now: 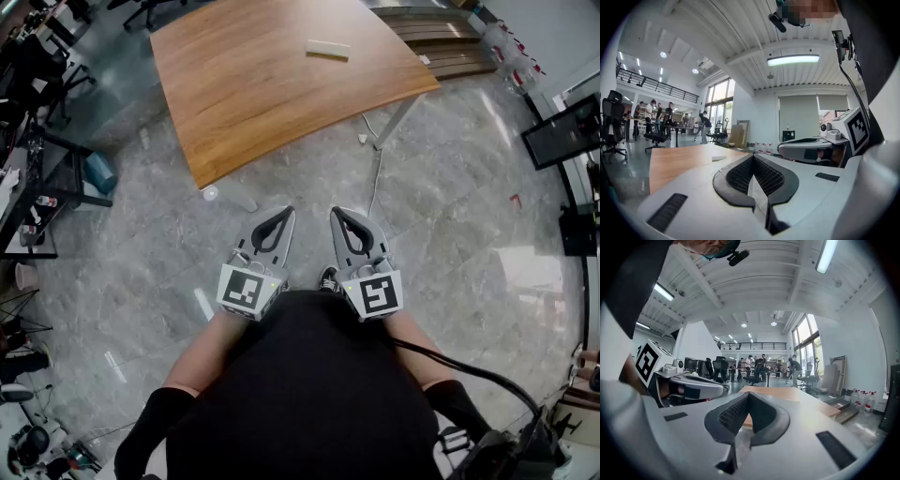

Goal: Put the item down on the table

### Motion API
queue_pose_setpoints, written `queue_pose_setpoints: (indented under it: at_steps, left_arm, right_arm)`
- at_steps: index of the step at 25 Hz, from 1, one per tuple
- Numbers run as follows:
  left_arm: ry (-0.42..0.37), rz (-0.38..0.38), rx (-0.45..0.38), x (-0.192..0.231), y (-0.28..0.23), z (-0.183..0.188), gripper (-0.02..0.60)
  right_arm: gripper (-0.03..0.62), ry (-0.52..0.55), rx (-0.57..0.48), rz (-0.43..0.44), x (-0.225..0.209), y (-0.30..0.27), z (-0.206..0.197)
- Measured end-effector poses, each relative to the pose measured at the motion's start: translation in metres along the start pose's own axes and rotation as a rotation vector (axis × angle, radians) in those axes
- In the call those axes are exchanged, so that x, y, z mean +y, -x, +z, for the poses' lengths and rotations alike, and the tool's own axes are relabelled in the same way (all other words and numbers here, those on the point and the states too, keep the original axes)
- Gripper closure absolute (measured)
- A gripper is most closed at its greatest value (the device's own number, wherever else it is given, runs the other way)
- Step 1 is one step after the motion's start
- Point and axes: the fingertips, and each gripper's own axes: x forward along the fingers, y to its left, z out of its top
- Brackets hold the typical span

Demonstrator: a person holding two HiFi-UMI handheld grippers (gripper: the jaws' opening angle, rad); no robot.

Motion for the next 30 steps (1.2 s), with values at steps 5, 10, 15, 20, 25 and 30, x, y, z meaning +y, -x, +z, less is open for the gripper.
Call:
queue_pose_setpoints:
  at_steps: [5,10,15,20,25,30]
  left_arm:
    - [-0.002,-0.004,0.005,-0.001,-0.002,-0.002,0.578]
    - [0.031,0.001,0.011,-0.002,-0.003,-0.003,0.578]
    - [0.005,-0.013,0.01,-0.001,-0.005,-0.006,0.578]
    - [0.017,-0.017,0.023,-0.003,-0.018,-0.008,0.578]
    - [0.012,-0.014,0.024,-0.013,-0.057,-0.004,0.578]
    - [-0.017,0.026,0.012,-0.013,-0.114,0.005,0.578]
  right_arm:
    - [0.58,0.007,0.0,-0.001,-0.002,0.0,-0.001]
    - [0.58,0.01,-0.003,-0.006,-0.003,0.0,-0.002]
    - [0.58,0.009,-0.005,-0.012,-0.004,-0.002,-0.003]
    - [0.582,-0.08,-0.017,-0.046,-0.027,-0.001,-0.001]
    - [0.58,-0.047,0.019,-0.057,-0.073,0.005,-0.017]
    - [0.58,-0.024,0.037,-0.046,-0.131,-0.011,-0.029]
